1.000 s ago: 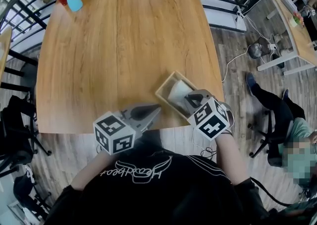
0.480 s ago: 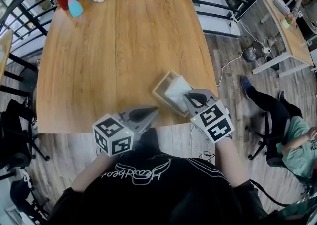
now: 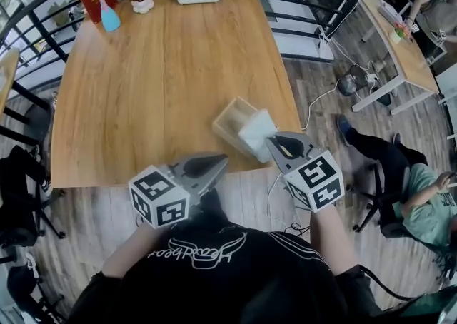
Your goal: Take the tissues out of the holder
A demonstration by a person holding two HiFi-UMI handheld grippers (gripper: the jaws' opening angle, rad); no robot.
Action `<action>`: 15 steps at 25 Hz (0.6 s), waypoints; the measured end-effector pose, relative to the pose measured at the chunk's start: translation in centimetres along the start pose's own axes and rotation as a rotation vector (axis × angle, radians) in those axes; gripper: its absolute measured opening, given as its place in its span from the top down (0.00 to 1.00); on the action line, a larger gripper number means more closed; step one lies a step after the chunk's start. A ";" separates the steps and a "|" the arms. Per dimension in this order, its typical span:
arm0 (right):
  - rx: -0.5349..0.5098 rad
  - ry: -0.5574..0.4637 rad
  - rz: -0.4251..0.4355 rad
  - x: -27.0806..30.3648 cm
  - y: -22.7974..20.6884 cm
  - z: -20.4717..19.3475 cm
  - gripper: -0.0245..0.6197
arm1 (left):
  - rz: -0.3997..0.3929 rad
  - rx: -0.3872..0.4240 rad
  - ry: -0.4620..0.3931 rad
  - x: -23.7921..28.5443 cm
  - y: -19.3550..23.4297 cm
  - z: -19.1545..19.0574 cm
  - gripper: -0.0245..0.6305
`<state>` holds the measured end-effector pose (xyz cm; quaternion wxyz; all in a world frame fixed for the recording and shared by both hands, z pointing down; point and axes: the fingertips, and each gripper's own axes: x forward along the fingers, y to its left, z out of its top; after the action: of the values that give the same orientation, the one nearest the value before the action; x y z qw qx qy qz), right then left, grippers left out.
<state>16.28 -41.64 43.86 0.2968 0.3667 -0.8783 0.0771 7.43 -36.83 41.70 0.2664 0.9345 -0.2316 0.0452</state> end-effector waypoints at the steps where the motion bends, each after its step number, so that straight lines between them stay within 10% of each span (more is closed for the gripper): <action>1: 0.005 -0.017 -0.002 -0.7 0.3 0.1 0.93 | -0.006 0.004 -0.008 -0.1 -0.6 0.2 0.94; 15: 0.180 -0.287 0.055 -7.8 6.5 1.0 0.93 | 0.012 0.033 -0.089 -4.2 -5.6 -0.4 0.94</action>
<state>15.60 -32.64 39.06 0.1320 0.3748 -0.9110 0.1105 6.21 -30.70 38.51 0.2399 0.9385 -0.2483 0.0089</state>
